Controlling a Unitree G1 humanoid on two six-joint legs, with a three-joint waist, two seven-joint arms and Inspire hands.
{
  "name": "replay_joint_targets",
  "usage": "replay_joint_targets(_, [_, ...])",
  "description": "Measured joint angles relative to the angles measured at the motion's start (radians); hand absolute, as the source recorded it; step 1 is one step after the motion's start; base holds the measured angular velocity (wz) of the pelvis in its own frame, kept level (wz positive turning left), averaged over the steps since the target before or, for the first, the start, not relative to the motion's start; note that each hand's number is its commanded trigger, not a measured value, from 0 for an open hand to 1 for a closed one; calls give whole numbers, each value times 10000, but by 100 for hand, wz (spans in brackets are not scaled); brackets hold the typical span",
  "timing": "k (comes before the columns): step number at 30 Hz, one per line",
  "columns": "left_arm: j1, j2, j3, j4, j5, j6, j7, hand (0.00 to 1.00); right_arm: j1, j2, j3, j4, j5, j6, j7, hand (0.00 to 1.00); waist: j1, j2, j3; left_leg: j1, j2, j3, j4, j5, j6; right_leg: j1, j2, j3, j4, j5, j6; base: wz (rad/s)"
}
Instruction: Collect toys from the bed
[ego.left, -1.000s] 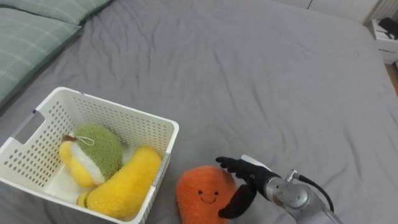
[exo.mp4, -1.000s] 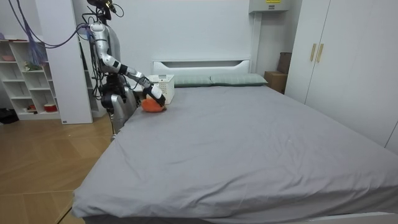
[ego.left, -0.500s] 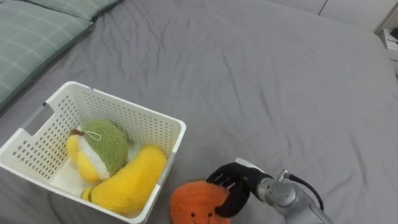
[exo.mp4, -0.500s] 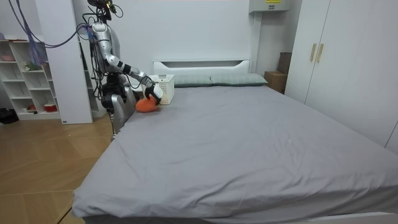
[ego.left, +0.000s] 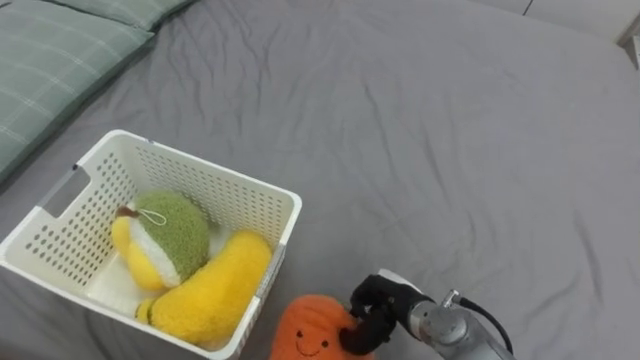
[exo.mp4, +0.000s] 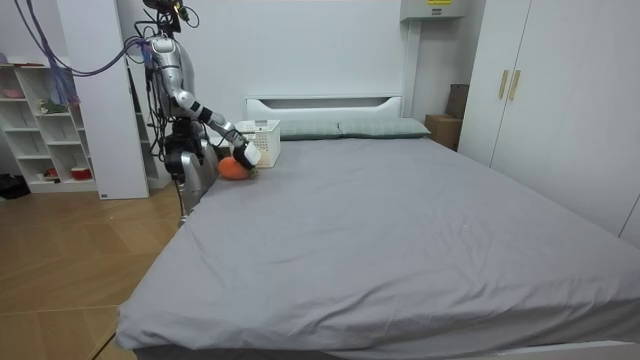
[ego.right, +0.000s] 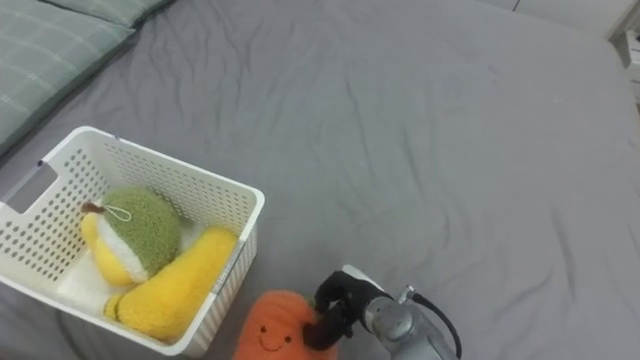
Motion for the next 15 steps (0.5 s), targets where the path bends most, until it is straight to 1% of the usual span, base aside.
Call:
replay_joint_targets(3, [106,2,16,0,1,-83,44,0,0,-28,-68,365,247,-118,-325,100,-21,7,0,-34,-25,-116,47,1,0,22,-13,-88,1,-2,2,9])
replay_joint_targets(4, [153,1,15,0,0,-97,60,0,1,-27,-151,591,370,-241,-486,100,-40,21,-3,-45,-34,-154,72,1,1,32,-24,-138,3,-3,4,7])
replay_joint_targets(7, [238,3,47,0,8,-159,67,0,3,-71,-246,772,654,-351,-825,100,-30,66,5,-69,-51,-187,81,0,3,32,-38,-151,7,-3,5,2])
replay_joint_targets(9, [243,-1,137,0,11,-181,61,0,3,-67,-249,880,698,-526,-950,100,-27,85,1,-84,-60,-206,81,-1,4,32,-45,-161,9,-3,5,0])
replay_joint_targets(11, [283,3,192,-6,14,-378,56,0,4,-69,-254,944,837,-648,-1080,100,-41,95,-10,-82,-74,-211,98,2,8,35,-58,-171,12,-6,9,0])
replay_joint_targets(13, [286,2,225,-7,26,-456,35,0,4,-69,-302,964,856,-743,-1211,100,-40,90,-16,-53,-82,-212,121,5,12,38,-69,-169,16,-8,13,0])
replay_joint_targets(15, [283,7,390,-6,16,-543,-23,0,4,-68,-438,910,888,-776,-1331,100,-62,43,-46,-41,-84,-209,130,6,14,20,-74,-153,16,-10,17,0])
